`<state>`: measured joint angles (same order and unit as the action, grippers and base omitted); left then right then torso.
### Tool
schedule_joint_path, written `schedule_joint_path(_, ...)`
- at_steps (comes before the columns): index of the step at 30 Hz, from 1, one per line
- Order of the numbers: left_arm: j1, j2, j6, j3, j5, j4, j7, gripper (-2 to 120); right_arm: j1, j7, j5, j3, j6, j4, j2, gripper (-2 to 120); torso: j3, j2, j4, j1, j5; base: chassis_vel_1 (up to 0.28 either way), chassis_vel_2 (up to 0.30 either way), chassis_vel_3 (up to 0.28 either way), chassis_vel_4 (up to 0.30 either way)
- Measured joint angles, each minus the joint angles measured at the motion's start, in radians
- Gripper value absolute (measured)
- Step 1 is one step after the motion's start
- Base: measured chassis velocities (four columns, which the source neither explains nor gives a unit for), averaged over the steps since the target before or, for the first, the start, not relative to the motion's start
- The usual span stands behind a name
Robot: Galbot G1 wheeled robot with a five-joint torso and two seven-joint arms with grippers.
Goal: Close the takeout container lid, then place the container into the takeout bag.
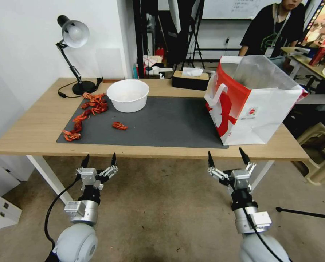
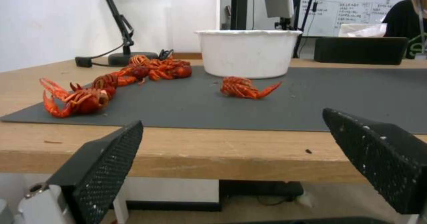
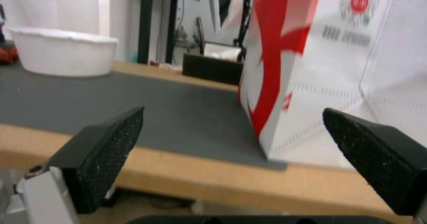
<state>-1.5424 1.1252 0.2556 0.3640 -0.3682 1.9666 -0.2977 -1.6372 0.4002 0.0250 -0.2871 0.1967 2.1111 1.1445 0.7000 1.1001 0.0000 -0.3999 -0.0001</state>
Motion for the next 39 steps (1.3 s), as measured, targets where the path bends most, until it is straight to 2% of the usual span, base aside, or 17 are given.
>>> schedule_joint_path(8,-0.008,0.0,0.001,0.001,0.001,-0.002,0.004,100,0.015,0.008,0.007,0.015,0.016,-0.041,0.008,100,0.0,0.0,0.0001,0.0,0.0001,0.0,0.0,0.0,0.0)
schedule_joint_path(39,-0.009,-0.001,0.001,0.001,0.001,-0.002,0.005,100,0.02,0.004,0.013,0.013,0.014,-0.04,0.007,100,0.0,0.0,0.0,0.0,0.0001,0.0,0.0,0.0,0.0)
